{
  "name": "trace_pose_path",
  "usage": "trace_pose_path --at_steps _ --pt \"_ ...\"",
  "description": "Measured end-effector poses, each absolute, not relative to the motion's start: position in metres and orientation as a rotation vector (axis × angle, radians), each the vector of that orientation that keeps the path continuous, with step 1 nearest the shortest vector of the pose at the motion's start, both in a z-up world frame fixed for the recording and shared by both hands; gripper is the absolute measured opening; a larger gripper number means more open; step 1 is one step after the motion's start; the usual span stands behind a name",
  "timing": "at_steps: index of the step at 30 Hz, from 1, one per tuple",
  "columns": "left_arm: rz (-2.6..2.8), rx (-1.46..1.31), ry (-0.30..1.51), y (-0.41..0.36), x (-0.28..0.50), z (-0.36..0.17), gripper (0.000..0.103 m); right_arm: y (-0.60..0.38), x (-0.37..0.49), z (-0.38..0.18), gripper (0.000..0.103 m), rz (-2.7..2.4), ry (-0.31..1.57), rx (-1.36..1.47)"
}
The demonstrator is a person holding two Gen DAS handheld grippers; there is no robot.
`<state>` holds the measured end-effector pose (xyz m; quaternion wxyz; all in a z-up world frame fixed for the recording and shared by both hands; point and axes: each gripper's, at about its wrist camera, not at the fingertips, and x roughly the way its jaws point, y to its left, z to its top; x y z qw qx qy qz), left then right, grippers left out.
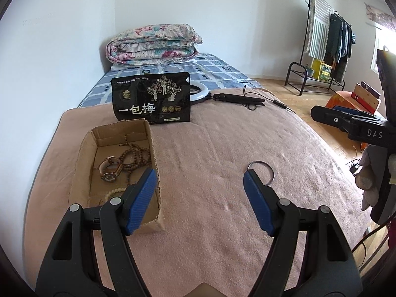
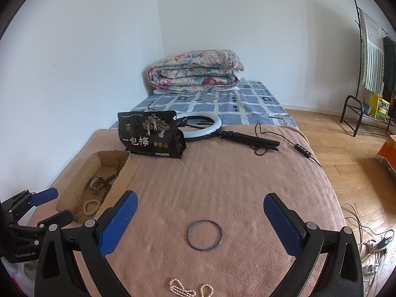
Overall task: Organize jewelry
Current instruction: 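Move the left tool to the blue bangle while the right tool moves to the pearl necklace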
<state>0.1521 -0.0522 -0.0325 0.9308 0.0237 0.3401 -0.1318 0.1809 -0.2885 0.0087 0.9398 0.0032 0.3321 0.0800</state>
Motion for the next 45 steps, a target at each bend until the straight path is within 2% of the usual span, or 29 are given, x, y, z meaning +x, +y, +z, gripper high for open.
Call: trace_pose_path --at_steps 18,26,45 --pt "-0.358 0.096 0.770 -0.111 0.145 -0.072 0.075 -0.345 0.159 -0.023 0.103 0.141 0.761 -0.032" --pt "-0.363 0.088 0.799 -0.119 0.160 -0.087 0.075 -0.351 0.133 -0.066 0.103 0.141 0.856 -0.027" --pt "-0.352 0.076 0.834 -0.131 0.198 -0.118 0.075 -0.287 0.093 -0.142 0.103 0.185 0.923 -0.051"
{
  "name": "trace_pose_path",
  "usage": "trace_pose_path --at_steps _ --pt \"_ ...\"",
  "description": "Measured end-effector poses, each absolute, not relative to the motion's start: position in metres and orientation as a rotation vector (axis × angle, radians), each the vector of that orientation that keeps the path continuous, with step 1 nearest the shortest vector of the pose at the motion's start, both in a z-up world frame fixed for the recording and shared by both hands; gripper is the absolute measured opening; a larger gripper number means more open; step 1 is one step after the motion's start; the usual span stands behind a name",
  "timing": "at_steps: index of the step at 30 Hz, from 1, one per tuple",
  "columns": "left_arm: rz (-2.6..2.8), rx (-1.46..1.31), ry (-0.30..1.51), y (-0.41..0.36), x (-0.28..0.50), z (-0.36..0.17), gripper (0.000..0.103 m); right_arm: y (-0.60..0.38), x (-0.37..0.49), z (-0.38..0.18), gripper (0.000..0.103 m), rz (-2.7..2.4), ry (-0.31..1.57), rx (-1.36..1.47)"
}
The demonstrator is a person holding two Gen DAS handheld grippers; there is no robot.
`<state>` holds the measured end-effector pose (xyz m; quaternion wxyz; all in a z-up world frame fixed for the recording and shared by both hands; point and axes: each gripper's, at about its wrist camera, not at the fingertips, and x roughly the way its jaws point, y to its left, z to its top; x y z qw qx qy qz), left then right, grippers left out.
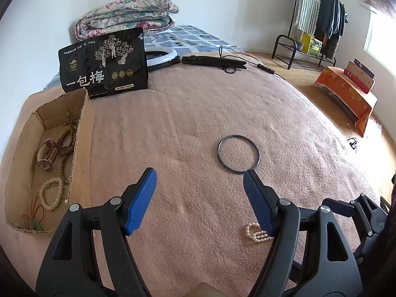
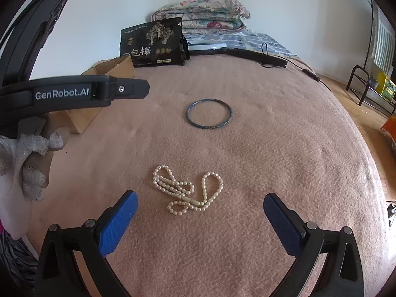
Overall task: Organize jewelry
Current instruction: 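Close the left tool on the blue bangle while the right tool closes on the pearl necklace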
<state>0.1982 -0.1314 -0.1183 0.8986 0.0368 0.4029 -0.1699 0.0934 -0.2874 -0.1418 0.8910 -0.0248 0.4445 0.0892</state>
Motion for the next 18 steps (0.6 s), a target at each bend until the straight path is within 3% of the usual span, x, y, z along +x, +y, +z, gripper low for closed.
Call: trace_pose_path --at_steps 18 --pt "-0.392 0.066 0.892 -0.145 0.219 -0.139 0.075 -0.280 0.116 -0.171 0.081 0.127 1.011 -0.086"
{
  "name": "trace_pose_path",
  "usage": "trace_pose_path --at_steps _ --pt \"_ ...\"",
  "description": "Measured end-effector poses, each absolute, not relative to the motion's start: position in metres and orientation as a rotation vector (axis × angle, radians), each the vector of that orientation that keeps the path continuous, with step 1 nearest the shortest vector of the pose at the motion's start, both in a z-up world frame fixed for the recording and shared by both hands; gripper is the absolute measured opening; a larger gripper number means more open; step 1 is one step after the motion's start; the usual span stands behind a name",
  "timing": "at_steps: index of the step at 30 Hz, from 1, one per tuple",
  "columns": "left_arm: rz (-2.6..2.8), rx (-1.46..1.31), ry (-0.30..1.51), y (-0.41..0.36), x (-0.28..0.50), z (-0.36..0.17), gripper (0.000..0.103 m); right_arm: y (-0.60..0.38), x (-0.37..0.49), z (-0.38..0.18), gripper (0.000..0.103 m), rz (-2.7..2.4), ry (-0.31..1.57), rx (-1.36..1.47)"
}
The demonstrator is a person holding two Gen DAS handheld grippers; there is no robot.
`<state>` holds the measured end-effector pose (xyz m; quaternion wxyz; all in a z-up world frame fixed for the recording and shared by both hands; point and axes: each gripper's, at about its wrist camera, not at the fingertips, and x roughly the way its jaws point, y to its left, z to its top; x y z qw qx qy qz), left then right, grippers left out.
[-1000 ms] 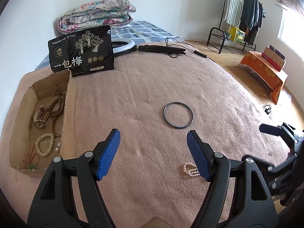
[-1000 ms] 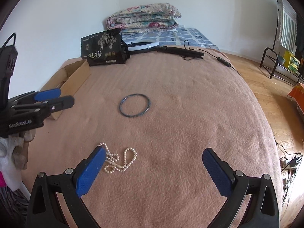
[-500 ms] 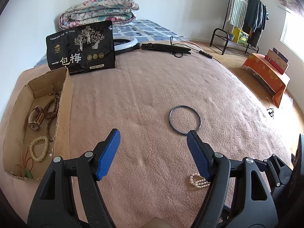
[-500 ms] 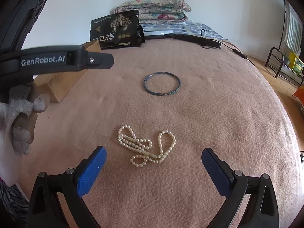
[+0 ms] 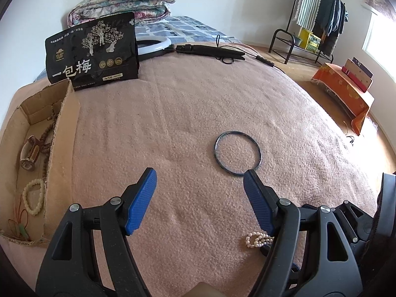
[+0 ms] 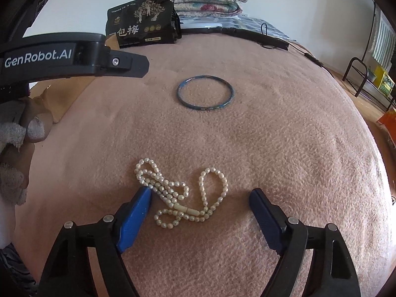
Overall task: Organize jewelry
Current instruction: 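Close the left tool on the blue bangle while the right tool closes on the pearl necklace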
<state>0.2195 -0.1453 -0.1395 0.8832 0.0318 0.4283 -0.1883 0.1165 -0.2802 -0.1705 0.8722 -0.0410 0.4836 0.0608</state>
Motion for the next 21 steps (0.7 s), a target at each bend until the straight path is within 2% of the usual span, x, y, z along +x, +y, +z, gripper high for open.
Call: trace_pose_path --at_steps 6,14,21 --pt "-0.417 0.090 0.920 -0.162 0.226 -0.151 0.075 -0.292 0.120 -0.169 0.071 0.119 1.003 -0.064" --pt "-0.443 0.090 0.936 -0.178 0.233 -0.159 0.075 -0.311 0.128 -0.167 0.046 0.101 0.993 -0.039" --pt "-0.445 0.121 0.956 -0.194 0.239 -0.172 0.075 -0.327 0.134 -0.166 0.043 0.067 0.994 -0.028"
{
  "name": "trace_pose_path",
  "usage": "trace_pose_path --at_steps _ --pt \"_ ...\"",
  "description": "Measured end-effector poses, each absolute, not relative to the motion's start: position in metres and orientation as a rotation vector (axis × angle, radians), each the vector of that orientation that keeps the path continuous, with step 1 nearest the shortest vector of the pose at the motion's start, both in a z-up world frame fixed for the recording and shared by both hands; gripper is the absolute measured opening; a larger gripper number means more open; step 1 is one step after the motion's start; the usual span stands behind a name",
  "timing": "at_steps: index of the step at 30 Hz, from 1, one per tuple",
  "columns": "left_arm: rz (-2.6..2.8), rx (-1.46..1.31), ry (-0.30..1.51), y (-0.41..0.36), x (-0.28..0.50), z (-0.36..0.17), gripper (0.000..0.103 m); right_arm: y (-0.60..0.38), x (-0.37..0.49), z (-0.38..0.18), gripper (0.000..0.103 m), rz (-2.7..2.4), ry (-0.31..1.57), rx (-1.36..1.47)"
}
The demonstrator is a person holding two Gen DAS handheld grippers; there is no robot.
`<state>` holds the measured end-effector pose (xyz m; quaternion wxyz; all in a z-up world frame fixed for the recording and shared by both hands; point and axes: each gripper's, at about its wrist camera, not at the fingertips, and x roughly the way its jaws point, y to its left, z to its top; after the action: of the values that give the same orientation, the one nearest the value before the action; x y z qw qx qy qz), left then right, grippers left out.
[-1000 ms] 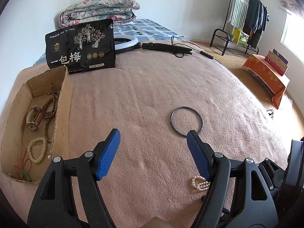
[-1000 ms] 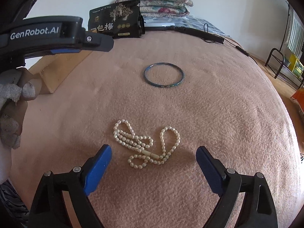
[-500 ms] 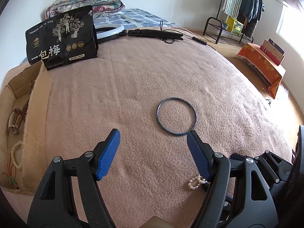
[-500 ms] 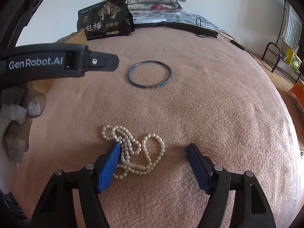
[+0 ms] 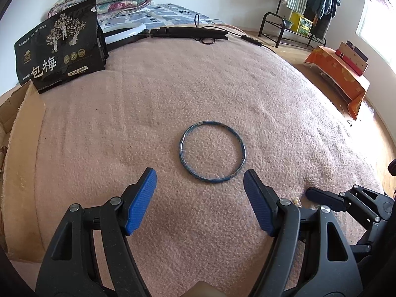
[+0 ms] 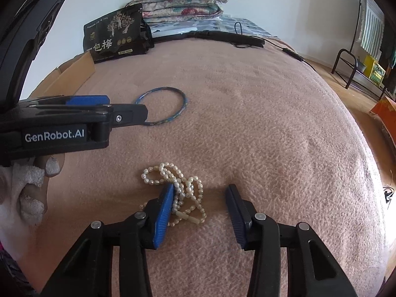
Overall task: Organize jewelry
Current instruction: 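Close the left tool on the blue bangle while the right tool closes on the pearl necklace, then carry the bangle with the left tool over the box while the right tool carries the necklace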
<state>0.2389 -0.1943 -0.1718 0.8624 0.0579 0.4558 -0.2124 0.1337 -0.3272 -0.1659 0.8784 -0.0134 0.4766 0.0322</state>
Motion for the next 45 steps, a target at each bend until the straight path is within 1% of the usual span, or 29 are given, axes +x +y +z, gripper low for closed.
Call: trace_pose_path --at_steps 11,12,13,15,23,25,26,27,31,33,35,38,41,45 --pt "-0.448 0.182 0.958 -0.221 0.244 -0.185 0.075 -0.338 0.135 -0.166 0.043 0.041 0.991 -0.031" --pt "-0.442 0.184 0.956 -0.222 0.245 -0.186 0.076 -0.340 0.135 -0.166 0.043 0.036 0.991 -0.028" --pt "-0.437 0.184 0.955 -0.223 0.247 -0.187 0.080 -0.342 0.135 -0.166 0.043 0.035 0.990 -0.022" --pt "-0.424 0.174 0.948 -0.224 0.251 -0.188 0.083 -0.344 0.134 -0.166 0.043 0.034 0.989 -0.016" --pt "-0.387 0.151 0.942 -0.226 0.265 -0.193 0.084 -0.343 0.135 -0.166 0.044 0.036 0.985 -0.020" --pt "-0.385 0.156 0.942 -0.227 0.265 -0.193 0.083 -0.343 0.135 -0.166 0.044 0.036 0.985 -0.021" --pt "-0.385 0.158 0.940 -0.227 0.265 -0.193 0.080 -0.343 0.134 -0.166 0.044 0.037 0.984 -0.022" --pt "-0.381 0.161 0.936 -0.227 0.264 -0.192 0.075 -0.343 0.135 -0.166 0.044 0.037 0.985 -0.022" --pt "-0.381 0.152 0.936 -0.226 0.264 -0.190 0.073 -0.343 0.135 -0.166 0.043 0.040 0.987 -0.020" --pt "-0.380 0.148 0.935 -0.225 0.264 -0.189 0.073 -0.343 0.136 -0.166 0.038 0.045 0.986 -0.018" --pt "-0.378 0.145 0.934 -0.224 0.263 -0.186 0.073 -0.346 0.136 -0.165 0.027 0.048 0.985 -0.009" --pt "-0.377 0.147 0.923 -0.222 0.259 -0.181 0.073 -0.351 0.138 -0.164 0.016 0.049 0.989 0.014" --pt "-0.366 0.144 0.907 -0.217 0.258 -0.175 0.073 -0.358 0.139 -0.162 0.010 0.050 0.993 0.052" --pt "-0.360 0.130 0.894 -0.211 0.256 -0.166 0.073 -0.360 0.139 -0.159 0.008 0.049 0.990 0.062"
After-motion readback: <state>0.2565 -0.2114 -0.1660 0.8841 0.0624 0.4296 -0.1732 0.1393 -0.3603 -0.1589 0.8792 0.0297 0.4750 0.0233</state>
